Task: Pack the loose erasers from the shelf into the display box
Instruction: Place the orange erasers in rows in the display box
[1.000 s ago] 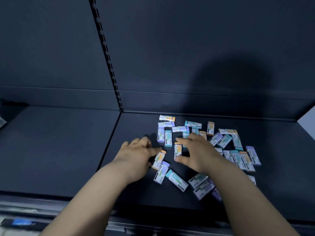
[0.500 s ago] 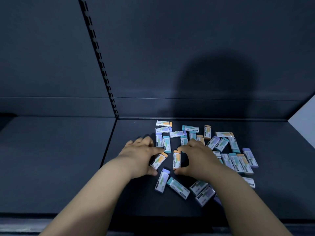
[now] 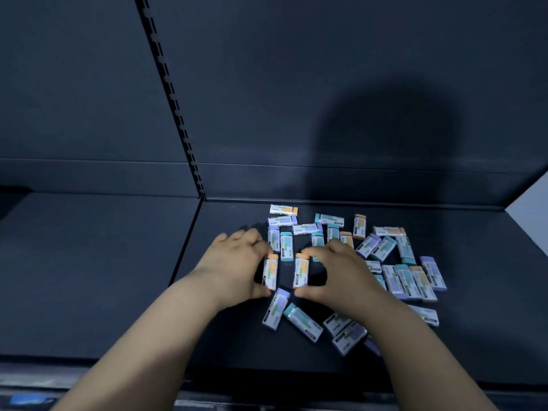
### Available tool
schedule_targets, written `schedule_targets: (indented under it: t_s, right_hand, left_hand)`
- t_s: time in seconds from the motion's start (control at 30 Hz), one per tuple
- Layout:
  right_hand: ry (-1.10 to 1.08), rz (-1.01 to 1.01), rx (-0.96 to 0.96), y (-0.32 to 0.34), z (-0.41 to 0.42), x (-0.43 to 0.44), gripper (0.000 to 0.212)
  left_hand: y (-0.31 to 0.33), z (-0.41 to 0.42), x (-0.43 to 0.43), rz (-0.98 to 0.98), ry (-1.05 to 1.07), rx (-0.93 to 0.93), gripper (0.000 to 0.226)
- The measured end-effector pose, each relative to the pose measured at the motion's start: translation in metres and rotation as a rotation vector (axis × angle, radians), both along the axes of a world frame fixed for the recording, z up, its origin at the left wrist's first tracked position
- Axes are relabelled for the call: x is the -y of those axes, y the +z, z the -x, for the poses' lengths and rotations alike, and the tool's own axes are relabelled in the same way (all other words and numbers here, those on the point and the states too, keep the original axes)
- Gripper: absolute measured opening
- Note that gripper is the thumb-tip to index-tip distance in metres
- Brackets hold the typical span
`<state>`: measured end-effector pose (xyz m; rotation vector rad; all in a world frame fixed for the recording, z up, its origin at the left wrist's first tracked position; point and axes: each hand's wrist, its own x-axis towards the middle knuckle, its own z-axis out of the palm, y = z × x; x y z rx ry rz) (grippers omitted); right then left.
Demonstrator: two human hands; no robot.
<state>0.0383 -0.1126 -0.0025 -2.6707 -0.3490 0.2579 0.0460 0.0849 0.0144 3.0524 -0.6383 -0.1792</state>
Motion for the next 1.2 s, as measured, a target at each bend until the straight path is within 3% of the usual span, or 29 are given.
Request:
schedule_targets:
  t_s: [0.2,0.37,0.67,0.9,1.2]
  right_hand:
    - [0.04,-0.107,0.089,0.013,0.006,-0.013,0.07]
    - [0.073,-0.106,0.133,0.027,0.02,-0.047,0.071]
    - [0.03,-0.159,0.099,0.023,0.043,-0.178,0.071]
    - [0.06,-0.209,0.036,0.022,0.056,-0.314,0.071]
    - [0.182,-0.132,0.036,0.029,0.05,-0.376,0.071]
  left_hand:
    - [0.007,0.02,-0.003,0.159,0.035,0.182,0.065]
    - [0.009,0.038,-0.033,0.292,0.081,0.189,0.064]
    - [0.007,0.059,-0.178,0.155,0.069,0.289,0.074]
    - [0.006,0.074,-0.317,0.126,0.105,0.255,0.076]
    - [0.003,0.078,-0.374,0.162,0.162,0.238,0.076]
